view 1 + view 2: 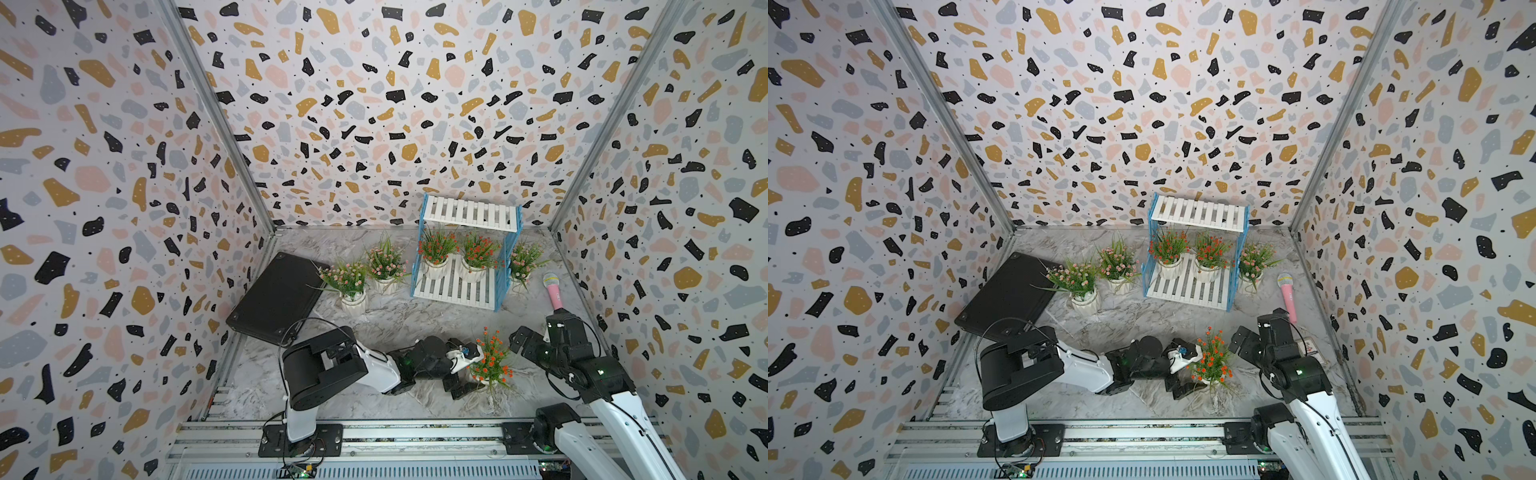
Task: Place the baby's breath potted plants on the rack by color
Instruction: Pick up the baby's breath potted plant from the center of the board.
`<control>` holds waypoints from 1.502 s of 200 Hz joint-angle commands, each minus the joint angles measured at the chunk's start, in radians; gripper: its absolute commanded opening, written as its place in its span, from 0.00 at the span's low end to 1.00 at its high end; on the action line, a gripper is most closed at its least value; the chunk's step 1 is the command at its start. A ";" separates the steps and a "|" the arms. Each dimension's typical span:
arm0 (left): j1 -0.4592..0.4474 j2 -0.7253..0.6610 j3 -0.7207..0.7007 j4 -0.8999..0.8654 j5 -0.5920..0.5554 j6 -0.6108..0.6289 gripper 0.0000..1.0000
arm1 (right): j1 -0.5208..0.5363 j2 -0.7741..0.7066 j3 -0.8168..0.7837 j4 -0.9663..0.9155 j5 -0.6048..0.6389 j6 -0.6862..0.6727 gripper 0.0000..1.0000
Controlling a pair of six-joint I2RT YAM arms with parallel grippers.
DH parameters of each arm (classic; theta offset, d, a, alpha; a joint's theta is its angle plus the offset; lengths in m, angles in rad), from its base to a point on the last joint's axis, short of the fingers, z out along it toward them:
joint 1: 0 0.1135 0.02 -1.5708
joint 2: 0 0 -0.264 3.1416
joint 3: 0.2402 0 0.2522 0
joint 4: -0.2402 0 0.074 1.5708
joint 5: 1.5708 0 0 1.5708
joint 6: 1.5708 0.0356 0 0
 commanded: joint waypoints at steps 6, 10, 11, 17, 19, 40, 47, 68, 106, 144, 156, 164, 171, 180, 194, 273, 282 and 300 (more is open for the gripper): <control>-0.008 0.047 0.044 0.087 0.067 -0.025 0.99 | -0.007 -0.019 0.002 -0.015 -0.007 0.016 1.00; -0.009 0.054 0.050 0.091 0.070 -0.027 0.99 | -0.008 -0.021 0.001 -0.015 -0.009 0.016 1.00; -0.009 0.055 0.051 0.092 0.070 -0.028 0.99 | -0.009 -0.022 0.001 -0.015 -0.009 0.016 1.00; -0.010 0.064 0.060 0.101 0.079 -0.032 0.99 | -0.009 -0.024 0.001 -0.015 -0.010 0.014 1.00; -0.011 0.067 0.062 0.103 0.081 -0.035 0.99 | -0.009 -0.026 0.001 -0.015 -0.010 0.013 1.00; -0.021 0.093 0.100 0.107 0.098 -0.042 0.99 | -0.011 -0.032 -0.001 -0.015 -0.012 0.011 1.00; -0.023 0.103 0.111 0.106 0.102 -0.042 0.99 | -0.011 -0.032 -0.002 -0.016 -0.013 0.011 1.00; -0.026 0.128 0.148 0.101 0.121 -0.046 0.99 | -0.011 -0.038 -0.007 -0.017 -0.016 0.011 1.00; -0.034 0.171 0.209 0.079 0.151 -0.051 0.91 | -0.012 -0.065 -0.011 -0.023 -0.012 0.016 1.00; -0.041 0.188 0.222 0.090 0.160 -0.065 0.80 | -0.012 -0.084 0.021 -0.045 -0.001 0.008 0.99; -0.044 0.181 0.216 0.094 0.153 -0.065 0.77 | -0.012 -0.092 0.030 -0.046 0.002 0.002 0.99; -0.045 0.173 0.209 0.096 0.146 -0.064 0.75 | -0.012 -0.097 0.034 -0.049 0.005 0.000 0.98; -0.044 0.160 0.203 0.093 0.136 -0.061 0.73 | -0.012 -0.101 0.038 -0.050 0.007 -0.003 0.98; -0.044 0.142 0.193 0.089 0.125 -0.056 0.71 | -0.012 -0.102 0.044 -0.050 0.011 -0.011 0.98; -0.043 0.105 0.175 0.081 0.104 -0.047 0.68 | -0.012 -0.105 0.055 -0.054 0.023 -0.024 0.98; -0.013 -0.084 0.168 -0.076 -0.054 0.005 0.63 | -0.012 -0.119 0.169 -0.068 0.104 -0.120 0.97; 0.006 -0.098 0.169 -0.083 -0.071 0.001 0.63 | -0.012 -0.119 0.175 -0.067 0.111 -0.131 0.97; 0.052 -0.119 0.182 -0.113 -0.097 -0.002 0.64 | -0.012 -0.117 0.187 -0.068 0.117 -0.143 0.98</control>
